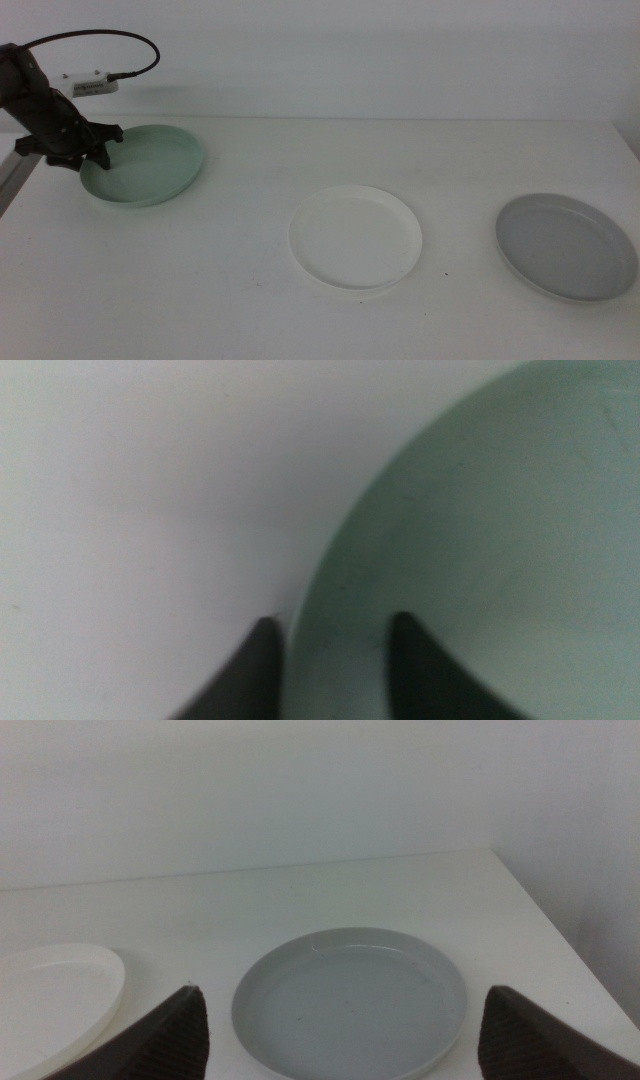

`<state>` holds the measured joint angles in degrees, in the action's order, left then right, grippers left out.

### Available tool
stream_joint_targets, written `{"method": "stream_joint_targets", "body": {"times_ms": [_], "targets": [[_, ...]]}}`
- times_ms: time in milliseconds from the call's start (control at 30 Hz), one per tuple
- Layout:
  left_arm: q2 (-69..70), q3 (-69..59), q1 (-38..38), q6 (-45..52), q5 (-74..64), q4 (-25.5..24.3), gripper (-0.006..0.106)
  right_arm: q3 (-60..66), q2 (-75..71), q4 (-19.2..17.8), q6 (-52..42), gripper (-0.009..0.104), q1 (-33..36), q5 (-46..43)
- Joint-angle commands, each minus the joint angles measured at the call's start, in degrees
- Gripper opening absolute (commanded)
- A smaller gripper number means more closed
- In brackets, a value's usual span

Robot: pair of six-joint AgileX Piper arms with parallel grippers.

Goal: Stack the three bowls on top of each other.

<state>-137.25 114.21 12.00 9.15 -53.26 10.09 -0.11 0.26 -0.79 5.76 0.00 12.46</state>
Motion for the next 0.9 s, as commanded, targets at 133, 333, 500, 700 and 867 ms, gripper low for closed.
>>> {"method": "stream_joint_targets", "body": {"times_ms": [133, 333, 500, 700, 867], "targets": [[2.0, 0.3, 1.0, -0.3, -2.8, 2.2, -0.002, 0.1, -0.3, -0.3, -0.2, 0.093, -0.5, -0.6], [14.5, -8.1, 0.5, -0.4, -1.6, 4.1, -0.002, 0.1, -0.3, -0.3, -0.2, 0.093, -0.5, -0.6], [30.6, -28.4, -4.7, -3.4, 10.8, 7.3, -0.002, 0.1, -0.3, -0.3, -0.2, 0.093, -0.5, -0.6], [42.5, -40.8, -14.5, -6.4, 13.2, 7.5, -0.002, 0.1, -0.3, -0.3, -0.2, 0.093, -0.5, -0.6], [42.3, -41.5, -24.3, -6.6, 12.2, 7.5, -0.002, 0.1, -0.3, -0.3, -0.2, 0.093, -0.5, -0.6]]}}
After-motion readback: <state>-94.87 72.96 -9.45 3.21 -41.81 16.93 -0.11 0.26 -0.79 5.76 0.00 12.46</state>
